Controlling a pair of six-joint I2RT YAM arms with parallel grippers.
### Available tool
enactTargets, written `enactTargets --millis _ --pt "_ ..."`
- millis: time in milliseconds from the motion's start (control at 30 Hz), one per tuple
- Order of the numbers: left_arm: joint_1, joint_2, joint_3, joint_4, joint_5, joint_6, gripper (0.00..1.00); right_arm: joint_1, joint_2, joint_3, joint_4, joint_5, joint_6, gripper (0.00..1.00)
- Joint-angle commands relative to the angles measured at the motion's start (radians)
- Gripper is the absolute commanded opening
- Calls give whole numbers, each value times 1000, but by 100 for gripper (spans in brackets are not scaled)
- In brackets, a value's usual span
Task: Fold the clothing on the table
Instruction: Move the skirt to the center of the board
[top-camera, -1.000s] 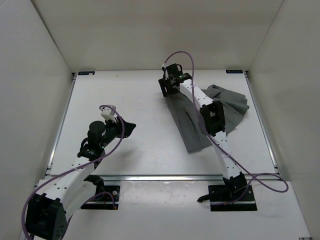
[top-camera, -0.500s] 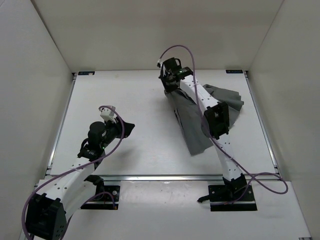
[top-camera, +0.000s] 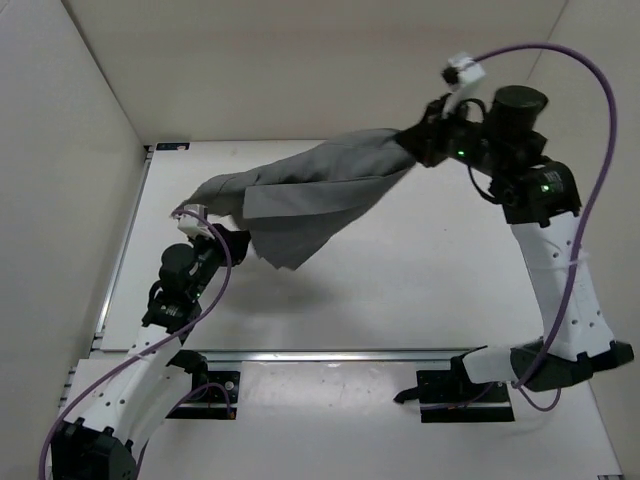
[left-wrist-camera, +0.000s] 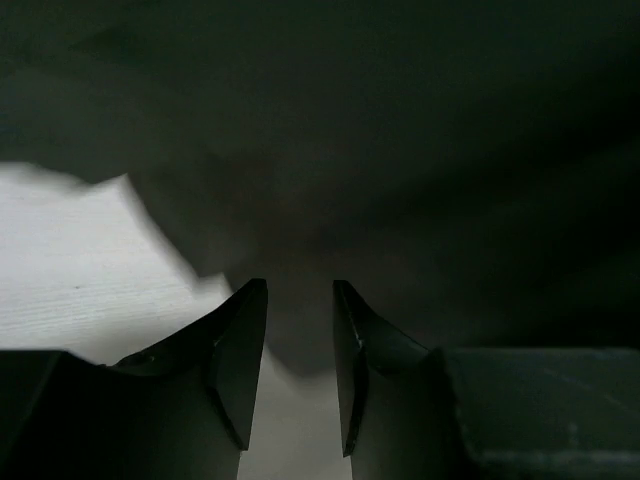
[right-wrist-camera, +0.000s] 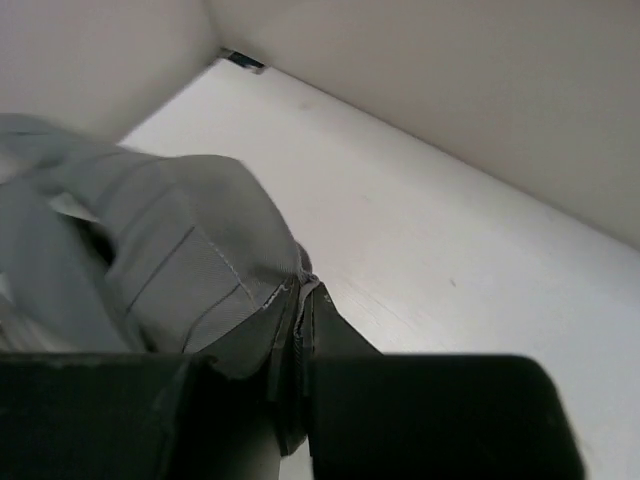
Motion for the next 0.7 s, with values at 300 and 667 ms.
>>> enactTargets --millis 300,667 --pt "17 -102 74 -74 -32 -5 44 -189 103 -496 10 -5 1 0" --pt "-38 213 174 42 143 -15 49 -180 278 -550 -68 239 2 0"
